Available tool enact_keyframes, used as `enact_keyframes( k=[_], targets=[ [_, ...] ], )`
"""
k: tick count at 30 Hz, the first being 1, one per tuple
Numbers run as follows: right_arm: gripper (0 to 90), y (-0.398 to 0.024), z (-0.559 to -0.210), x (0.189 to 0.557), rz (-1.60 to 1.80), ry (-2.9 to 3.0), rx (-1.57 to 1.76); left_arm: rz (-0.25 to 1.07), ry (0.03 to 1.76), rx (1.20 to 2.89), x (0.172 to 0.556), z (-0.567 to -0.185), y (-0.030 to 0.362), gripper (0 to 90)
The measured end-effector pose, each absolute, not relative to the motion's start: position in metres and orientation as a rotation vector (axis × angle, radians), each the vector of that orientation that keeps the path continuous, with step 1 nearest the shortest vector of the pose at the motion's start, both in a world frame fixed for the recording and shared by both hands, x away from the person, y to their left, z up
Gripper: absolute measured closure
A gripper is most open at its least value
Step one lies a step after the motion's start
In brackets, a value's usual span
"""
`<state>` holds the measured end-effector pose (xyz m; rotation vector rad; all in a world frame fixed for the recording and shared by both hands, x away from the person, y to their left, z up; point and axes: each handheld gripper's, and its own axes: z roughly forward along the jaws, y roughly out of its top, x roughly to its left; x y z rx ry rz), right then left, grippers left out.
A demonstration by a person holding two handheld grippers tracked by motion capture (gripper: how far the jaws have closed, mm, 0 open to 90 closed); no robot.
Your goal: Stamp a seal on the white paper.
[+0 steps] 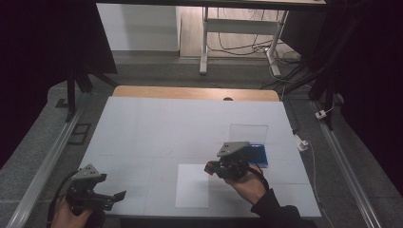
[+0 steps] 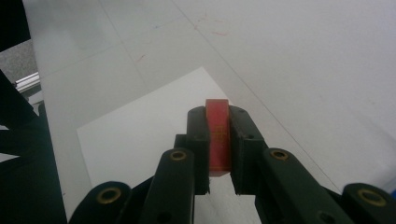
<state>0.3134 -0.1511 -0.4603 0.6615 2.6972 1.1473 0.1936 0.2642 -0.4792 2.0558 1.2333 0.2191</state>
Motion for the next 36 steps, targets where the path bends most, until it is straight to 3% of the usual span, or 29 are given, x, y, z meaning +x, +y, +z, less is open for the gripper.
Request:
enact_keyframes(
  k=[36],
  targets=[
    [80.1, -0.103, -0.502, 0.307, 1.047, 2.834, 0.521, 0.21, 1.232, 2.051, 0.194, -0.479, 0.265, 1.8]
  ],
)
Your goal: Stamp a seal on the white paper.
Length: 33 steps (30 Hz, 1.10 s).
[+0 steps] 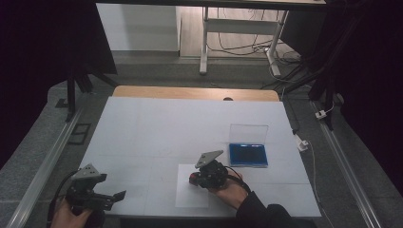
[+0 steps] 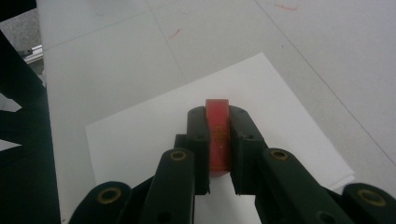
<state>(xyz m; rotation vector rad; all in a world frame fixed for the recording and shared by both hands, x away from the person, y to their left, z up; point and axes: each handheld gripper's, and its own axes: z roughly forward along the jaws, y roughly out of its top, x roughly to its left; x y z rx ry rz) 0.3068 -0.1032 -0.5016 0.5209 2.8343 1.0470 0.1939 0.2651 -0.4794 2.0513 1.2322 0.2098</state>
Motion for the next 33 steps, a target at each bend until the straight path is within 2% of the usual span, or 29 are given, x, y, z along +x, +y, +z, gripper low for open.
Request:
enact_keyframes(
  k=[24, 33],
  targets=[
    [80.7, -0.086, -0.501, 0.293, 0.855, 2.789, 0.397, 0.211, 1.238, 2.062, 0.194, -0.48, 0.264, 1.9],
    [80.7, -0.097, -0.503, 0.31, 0.971, 2.874, 0.54, 0.21, 1.238, 2.059, 0.194, -0.48, 0.264, 1.9]
  ],
)
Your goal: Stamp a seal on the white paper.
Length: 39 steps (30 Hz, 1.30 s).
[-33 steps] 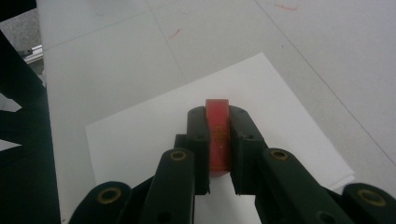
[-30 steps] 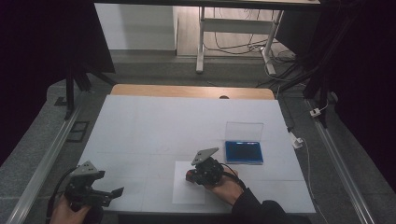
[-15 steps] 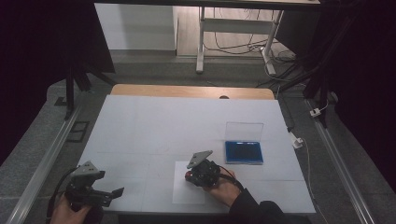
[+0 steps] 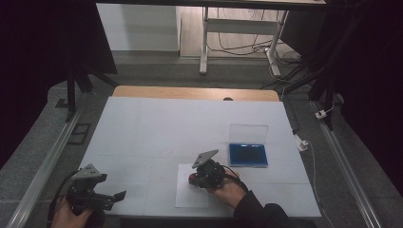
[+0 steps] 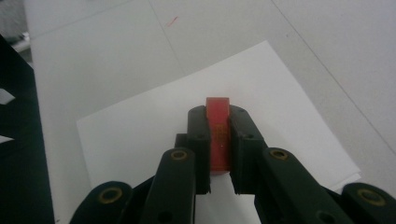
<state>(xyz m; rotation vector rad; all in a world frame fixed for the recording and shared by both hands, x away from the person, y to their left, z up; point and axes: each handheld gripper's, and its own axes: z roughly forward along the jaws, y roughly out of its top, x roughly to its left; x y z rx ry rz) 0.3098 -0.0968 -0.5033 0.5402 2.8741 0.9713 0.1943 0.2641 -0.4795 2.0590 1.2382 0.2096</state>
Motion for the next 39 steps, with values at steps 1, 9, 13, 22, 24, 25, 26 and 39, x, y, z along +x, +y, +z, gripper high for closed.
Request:
enact_keyframes(
  k=[1, 9, 13, 22, 24, 25, 26, 39],
  targets=[
    [80.8, -0.097, -0.503, 0.31, 0.97, 2.874, 0.539, 0.208, 1.238, 2.059, 0.194, -0.48, 0.264, 1.9],
    [80.7, -0.089, -0.501, 0.298, 0.878, 2.814, 0.445, 0.212, 1.238, 2.064, 0.194, -0.48, 0.264, 2.0],
    [80.7, -0.09, -0.502, 0.299, 0.893, 2.82, 0.459, 0.213, 1.237, 2.065, 0.194, -0.479, 0.264, 1.9],
    [80.6, -0.094, -0.503, 0.304, 0.942, 2.842, 0.49, 0.212, 1.236, 2.064, 0.194, -0.48, 0.264, 2.0],
    [80.6, -0.091, -0.502, 0.299, 0.908, 2.821, 0.461, 0.213, 1.235, 2.065, 0.194, -0.479, 0.264, 2.0],
    [80.6, -0.09, -0.502, 0.298, 0.9, 2.814, 0.447, 0.213, 1.234, 2.065, 0.194, -0.479, 0.264, 2.0],
    [80.6, -0.091, -0.502, 0.298, 0.901, 2.814, 0.446, 0.213, 1.234, 2.065, 0.194, -0.479, 0.264, 2.0],
    [80.0, -0.093, -0.502, 0.301, 0.933, 2.823, 0.434, 0.208, 1.228, 2.056, 0.194, -0.479, 0.265, 2.0]
  ],
)
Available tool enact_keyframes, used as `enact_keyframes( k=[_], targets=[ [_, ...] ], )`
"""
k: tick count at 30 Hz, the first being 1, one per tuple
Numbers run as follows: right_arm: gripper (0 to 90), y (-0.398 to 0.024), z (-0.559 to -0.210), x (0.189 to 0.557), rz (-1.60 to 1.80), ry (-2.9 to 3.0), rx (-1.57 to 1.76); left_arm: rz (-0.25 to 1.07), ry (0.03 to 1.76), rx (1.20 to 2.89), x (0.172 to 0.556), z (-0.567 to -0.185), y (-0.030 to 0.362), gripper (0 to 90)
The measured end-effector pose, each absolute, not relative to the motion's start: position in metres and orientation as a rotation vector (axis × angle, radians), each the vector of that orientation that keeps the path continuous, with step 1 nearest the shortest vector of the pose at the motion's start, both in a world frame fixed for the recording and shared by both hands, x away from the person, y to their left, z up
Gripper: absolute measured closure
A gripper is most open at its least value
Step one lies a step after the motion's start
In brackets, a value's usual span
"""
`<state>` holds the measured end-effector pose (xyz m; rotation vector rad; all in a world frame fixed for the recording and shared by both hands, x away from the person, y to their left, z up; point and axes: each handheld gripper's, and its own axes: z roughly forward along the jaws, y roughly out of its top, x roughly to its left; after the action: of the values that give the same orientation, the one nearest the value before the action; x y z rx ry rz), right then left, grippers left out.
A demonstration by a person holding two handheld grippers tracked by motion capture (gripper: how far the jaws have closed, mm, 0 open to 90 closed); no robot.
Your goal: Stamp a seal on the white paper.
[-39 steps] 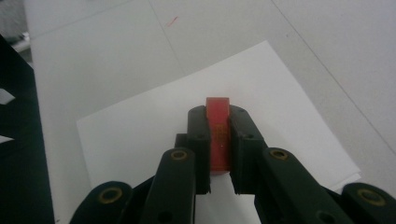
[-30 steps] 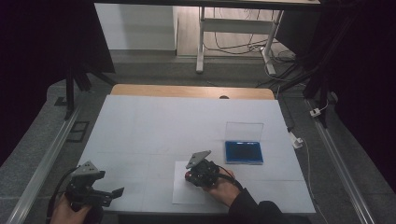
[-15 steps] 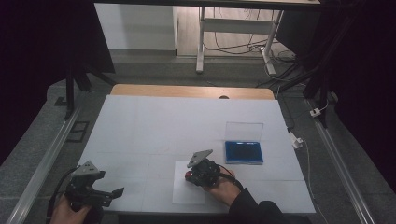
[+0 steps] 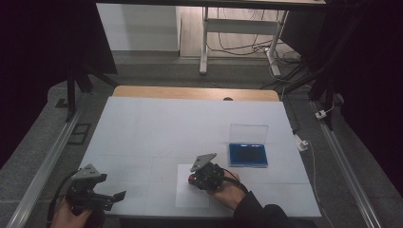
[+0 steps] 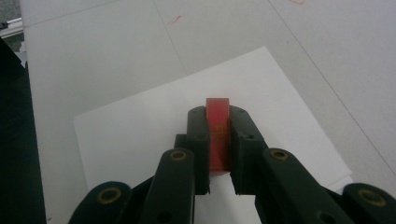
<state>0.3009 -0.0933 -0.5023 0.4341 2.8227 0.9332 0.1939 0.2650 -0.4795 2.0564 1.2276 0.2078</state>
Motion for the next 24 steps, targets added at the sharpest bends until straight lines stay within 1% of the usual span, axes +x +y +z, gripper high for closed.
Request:
enact_keyframes(
  k=[7, 24],
  targets=[
    [79.8, -0.093, -0.501, 0.301, 0.915, 2.827, 0.424, 0.207, 1.229, 2.056, 0.194, -0.479, 0.265, 2.0],
    [79.8, -0.1, -0.49, 0.301, 1.008, 2.813, 0.443, 0.201, 1.229, 2.048, 0.194, -0.48, 0.266, 2.0]
  ],
)
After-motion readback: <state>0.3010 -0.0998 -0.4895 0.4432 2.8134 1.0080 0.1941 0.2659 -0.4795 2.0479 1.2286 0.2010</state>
